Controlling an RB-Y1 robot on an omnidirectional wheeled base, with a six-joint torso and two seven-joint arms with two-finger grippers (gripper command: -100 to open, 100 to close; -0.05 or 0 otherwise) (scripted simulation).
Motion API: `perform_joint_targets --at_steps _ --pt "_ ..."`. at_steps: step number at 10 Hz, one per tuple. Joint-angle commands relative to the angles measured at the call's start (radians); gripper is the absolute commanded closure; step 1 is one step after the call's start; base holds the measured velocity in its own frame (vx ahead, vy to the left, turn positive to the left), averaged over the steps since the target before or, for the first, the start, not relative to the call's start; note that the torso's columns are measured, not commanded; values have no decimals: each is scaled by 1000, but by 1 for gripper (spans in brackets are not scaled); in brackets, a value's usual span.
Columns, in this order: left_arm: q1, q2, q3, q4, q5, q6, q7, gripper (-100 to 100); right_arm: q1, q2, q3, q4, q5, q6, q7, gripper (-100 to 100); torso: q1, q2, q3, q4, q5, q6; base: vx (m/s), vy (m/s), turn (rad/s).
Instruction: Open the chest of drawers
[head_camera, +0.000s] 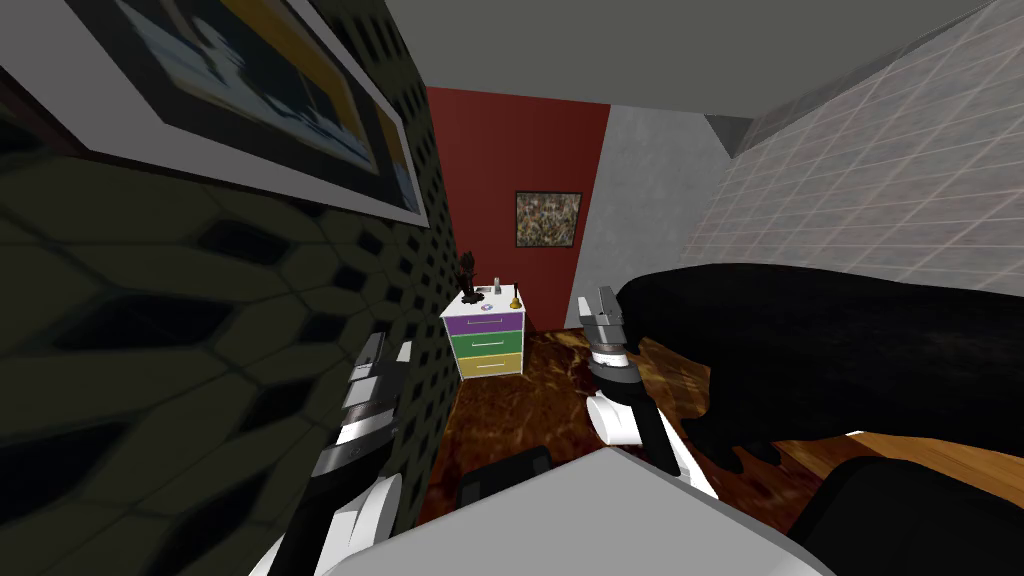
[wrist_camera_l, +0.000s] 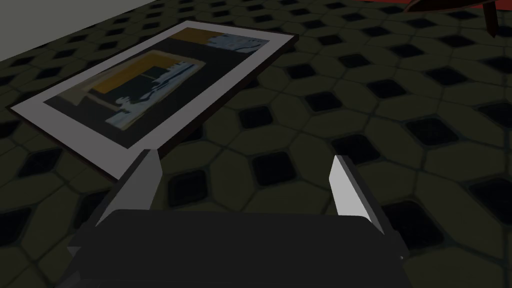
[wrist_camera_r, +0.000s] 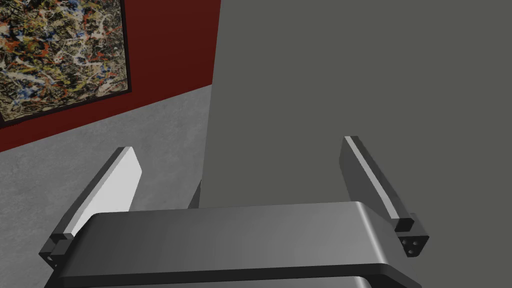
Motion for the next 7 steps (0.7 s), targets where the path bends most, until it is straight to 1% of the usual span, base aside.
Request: perform_joint_targets --at_steps 1,3,7 --pt "0 0 0 0 0 0 0 0 0 0 0 0 0 0 0 0 0 40 -82 41 0 0 0 0 0" --pt "0 0 0 0 0 0 0 0 0 0 0 0 0 0 0 0 0 175 -351 176 0 0 0 0 0" --pt "0 0 0 0 0 0 0 0 0 0 0 0 0 0 0 0 0 470 -939 470 0 0 0 0 0"
